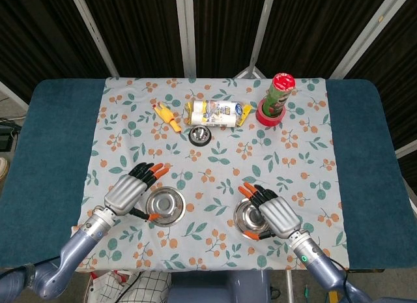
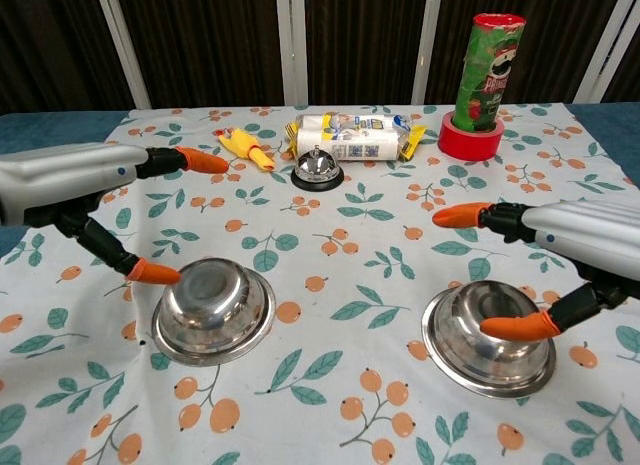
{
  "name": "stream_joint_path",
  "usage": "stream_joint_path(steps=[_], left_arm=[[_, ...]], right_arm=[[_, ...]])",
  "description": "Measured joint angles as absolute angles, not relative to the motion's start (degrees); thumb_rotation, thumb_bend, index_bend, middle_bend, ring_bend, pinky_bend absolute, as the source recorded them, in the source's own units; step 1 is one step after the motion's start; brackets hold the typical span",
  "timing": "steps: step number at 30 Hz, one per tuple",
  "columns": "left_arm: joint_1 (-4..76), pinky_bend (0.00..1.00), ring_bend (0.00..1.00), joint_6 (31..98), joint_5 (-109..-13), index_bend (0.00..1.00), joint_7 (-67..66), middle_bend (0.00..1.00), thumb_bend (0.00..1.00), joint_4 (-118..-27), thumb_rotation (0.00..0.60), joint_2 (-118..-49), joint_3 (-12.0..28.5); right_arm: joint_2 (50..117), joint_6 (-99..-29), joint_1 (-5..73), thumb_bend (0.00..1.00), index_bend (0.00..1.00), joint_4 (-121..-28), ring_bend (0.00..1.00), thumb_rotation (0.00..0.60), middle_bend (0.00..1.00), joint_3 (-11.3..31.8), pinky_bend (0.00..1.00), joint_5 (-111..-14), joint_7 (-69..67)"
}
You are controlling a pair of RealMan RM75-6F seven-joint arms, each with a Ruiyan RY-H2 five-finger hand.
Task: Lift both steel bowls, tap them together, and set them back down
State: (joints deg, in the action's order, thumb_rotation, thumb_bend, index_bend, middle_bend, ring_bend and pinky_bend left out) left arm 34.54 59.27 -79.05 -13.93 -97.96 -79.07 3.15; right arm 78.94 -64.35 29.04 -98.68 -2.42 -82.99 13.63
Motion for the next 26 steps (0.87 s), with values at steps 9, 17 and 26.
stream_joint_path(steps=[9, 17, 26], left_arm=[[22.6, 0.01, 0.0, 78.5, -89.9, 0.0, -18.9, 0.0, 0.09, -100.8, 0.475, -71.6, -3.6], [7.7, 0.01, 0.0, 95.3, -93.8, 0.0, -17.7, 0.0, 0.09, -96.5, 0.478, -68.4, -9.8], [4.7, 0.01, 0.0, 94.7, -93.0, 0.0, -9.4, 0.0, 0.09, -92.1, 0.482, -66.6, -9.4]], right_arm=[[72.4, -81.5, 18.4, 0.27, 0.0, -103.1, 0.0, 0.524, 0.0, -5.6, 0.05, -87.4, 29.7], [69.7, -95.2, 6.4, 0.27, 0.0, -98.5, 0.0, 0.524, 0.0, -7.0, 0.0, -86.2, 28.2], [67.0, -94.4, 3.4, 0.27, 0.0, -96.4, 0.0, 0.524, 0.0, -4.1, 0.0, -80.2, 21.5]])
